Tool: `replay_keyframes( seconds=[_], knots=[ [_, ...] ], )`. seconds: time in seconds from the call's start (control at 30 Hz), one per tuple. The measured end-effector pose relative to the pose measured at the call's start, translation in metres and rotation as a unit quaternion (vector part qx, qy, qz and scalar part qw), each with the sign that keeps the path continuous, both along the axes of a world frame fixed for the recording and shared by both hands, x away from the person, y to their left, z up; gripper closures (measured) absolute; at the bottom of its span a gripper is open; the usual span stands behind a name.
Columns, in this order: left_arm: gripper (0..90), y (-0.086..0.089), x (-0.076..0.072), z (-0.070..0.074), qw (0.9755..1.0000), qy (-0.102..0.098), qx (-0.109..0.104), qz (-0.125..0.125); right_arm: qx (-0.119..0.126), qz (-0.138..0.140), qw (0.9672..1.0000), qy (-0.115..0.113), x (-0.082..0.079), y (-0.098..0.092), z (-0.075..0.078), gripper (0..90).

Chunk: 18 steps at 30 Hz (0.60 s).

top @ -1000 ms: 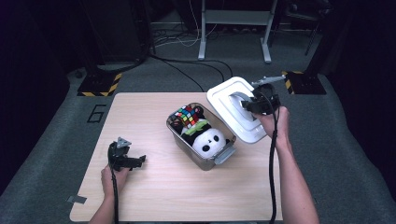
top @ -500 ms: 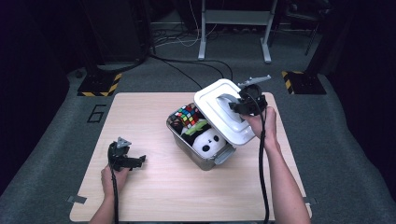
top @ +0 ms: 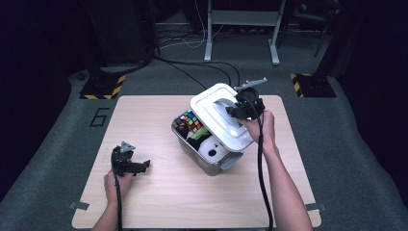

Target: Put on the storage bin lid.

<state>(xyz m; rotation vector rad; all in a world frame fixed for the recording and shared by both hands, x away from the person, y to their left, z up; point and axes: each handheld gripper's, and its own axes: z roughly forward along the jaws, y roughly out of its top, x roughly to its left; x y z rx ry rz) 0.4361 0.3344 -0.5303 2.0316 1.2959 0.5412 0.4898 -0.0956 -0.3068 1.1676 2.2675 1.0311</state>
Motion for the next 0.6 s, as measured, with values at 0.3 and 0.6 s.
replay_keyframes(
  seconds=[0.3,0.6],
  knots=[
    [0.0,0.0,0.0,0.0,1.0,0.0,-0.001,0.001,0.003,0.002,0.9999,0.014,-0.001,0.019,-0.005,66.8],
    [0.0,0.0,0.0,0.0,1.0,-0.002,-0.001,0.001,-0.004,0.015,0.9995,0.028,-0.001,0.049,-0.022,66.7]
  ],
)
